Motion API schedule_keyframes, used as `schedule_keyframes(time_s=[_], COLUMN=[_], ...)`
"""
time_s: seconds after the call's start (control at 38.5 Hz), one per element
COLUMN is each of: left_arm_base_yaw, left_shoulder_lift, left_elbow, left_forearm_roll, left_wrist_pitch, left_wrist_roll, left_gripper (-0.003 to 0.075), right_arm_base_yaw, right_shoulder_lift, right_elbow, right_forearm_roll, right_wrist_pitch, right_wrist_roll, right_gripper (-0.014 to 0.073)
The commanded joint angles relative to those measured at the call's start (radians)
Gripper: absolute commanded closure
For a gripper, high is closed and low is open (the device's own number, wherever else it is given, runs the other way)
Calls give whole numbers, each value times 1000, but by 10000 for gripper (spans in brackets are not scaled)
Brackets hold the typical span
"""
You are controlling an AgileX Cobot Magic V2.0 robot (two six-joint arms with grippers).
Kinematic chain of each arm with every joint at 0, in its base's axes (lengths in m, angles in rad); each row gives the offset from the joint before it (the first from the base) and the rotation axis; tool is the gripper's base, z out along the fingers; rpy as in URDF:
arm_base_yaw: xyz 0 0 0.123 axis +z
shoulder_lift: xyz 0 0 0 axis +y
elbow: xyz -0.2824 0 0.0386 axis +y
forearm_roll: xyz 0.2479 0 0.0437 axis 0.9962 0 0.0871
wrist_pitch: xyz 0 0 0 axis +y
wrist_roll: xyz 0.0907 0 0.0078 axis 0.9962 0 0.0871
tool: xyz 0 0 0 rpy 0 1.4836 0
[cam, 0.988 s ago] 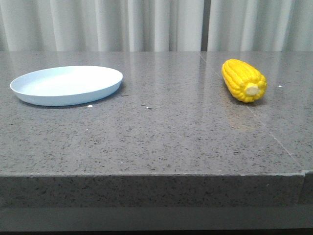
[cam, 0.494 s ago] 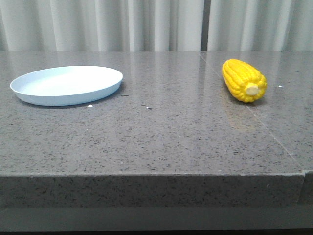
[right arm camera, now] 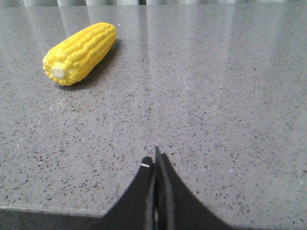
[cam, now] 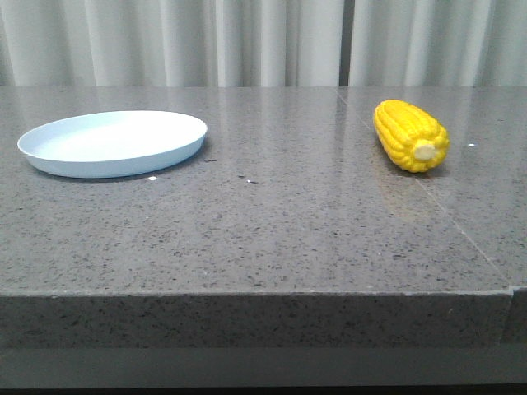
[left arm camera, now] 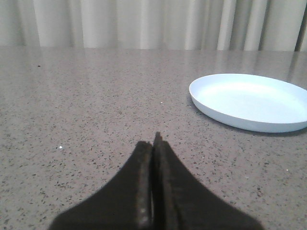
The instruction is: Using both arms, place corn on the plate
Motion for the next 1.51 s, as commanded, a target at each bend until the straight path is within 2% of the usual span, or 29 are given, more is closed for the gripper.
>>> schedule_keyframes(time_s=[0.0,0.39,0.52,0.65,0.73,0.91,1.09,1.2,1.33,1.48], left_arm_base_yaw=[1,1,1,1,1,1,1,1,1,1], left_shoulder_lift=[-17,-17,-17,-15,-13,12,165,277,373,404], left_elbow=[24,24,24,16,-21,-192,-430,-531,-590,-596], left_forearm_roll=[-5,-3,-3,-3,-3,-1,49,100,112,112], left_wrist_pitch=[-83,-92,-174,-320,-337,-226,29,128,147,130], left_wrist_roll=[0,0,0,0,0,0,0,0,0,0], left_gripper=[741,741,741,741,741,741,741,741,741,741], right_arm_base_yaw=[-6,-6,-6,-6,-6,-6,-6,-6,-6,-6], right_shoulder_lift=[-18,-18,-18,-18,-18,-3,138,254,365,404], right_elbow=[-22,-22,-22,-38,-78,-245,-486,-584,-640,-643], right_forearm_roll=[2,1,2,2,2,2,2,2,6,13], right_wrist_pitch=[-85,-90,-121,-149,-138,-83,51,99,115,114], right_wrist_roll=[-10,-10,-10,-9,-9,-9,-9,-9,-9,-9], right_gripper=[662,662,662,662,662,662,662,662,662,662])
